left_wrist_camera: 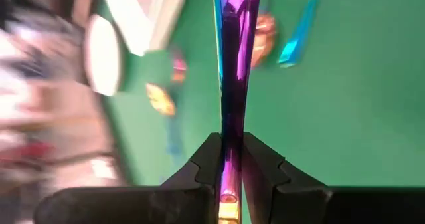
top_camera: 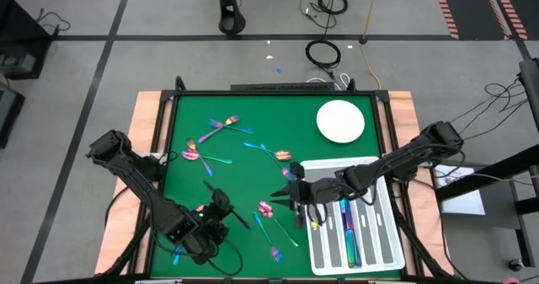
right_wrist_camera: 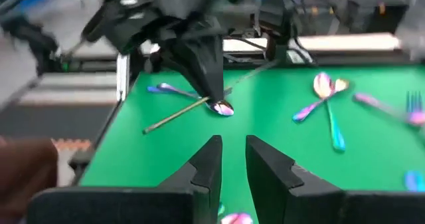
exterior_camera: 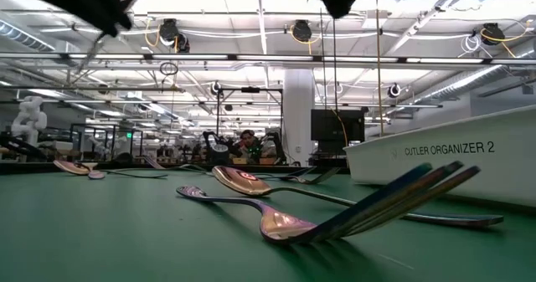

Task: Sort silverware
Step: Put the knife into the utensil organizer

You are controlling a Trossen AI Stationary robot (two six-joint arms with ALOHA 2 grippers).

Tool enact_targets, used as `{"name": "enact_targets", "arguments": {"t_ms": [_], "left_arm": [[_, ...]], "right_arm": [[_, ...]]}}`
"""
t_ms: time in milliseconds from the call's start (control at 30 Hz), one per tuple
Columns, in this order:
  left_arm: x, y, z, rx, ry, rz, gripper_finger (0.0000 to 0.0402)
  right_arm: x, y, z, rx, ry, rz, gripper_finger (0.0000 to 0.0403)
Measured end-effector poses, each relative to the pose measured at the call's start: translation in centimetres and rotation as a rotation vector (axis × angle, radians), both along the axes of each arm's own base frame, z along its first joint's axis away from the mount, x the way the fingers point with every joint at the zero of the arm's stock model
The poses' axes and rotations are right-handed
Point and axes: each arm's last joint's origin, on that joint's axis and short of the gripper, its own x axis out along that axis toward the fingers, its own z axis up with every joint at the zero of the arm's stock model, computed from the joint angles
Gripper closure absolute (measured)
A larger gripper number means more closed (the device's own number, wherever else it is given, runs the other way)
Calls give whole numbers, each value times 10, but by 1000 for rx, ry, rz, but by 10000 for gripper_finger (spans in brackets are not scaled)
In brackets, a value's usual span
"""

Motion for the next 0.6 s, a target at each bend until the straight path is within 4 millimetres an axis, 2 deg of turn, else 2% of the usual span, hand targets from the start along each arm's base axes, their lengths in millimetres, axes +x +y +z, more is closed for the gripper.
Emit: {"name": "enact_targets", "arguments": {"t_ms": [133, 267, 433, 600], "left_arm": [[8, 10, 3, 228, -6, -67, 363], [17, 22, 5, 356, 7, -70, 363], [29, 32, 7, 408, -1, -61, 363], [36, 36, 8, 415, 0, -71, 363]], "right_arm": [[8, -6, -7, 231, 28, -59, 344], [14, -15, -13, 465, 71, -78, 344], [21, -26, -18, 537, 81, -134, 326], [27, -39, -13, 593, 28, -93, 282]]}}
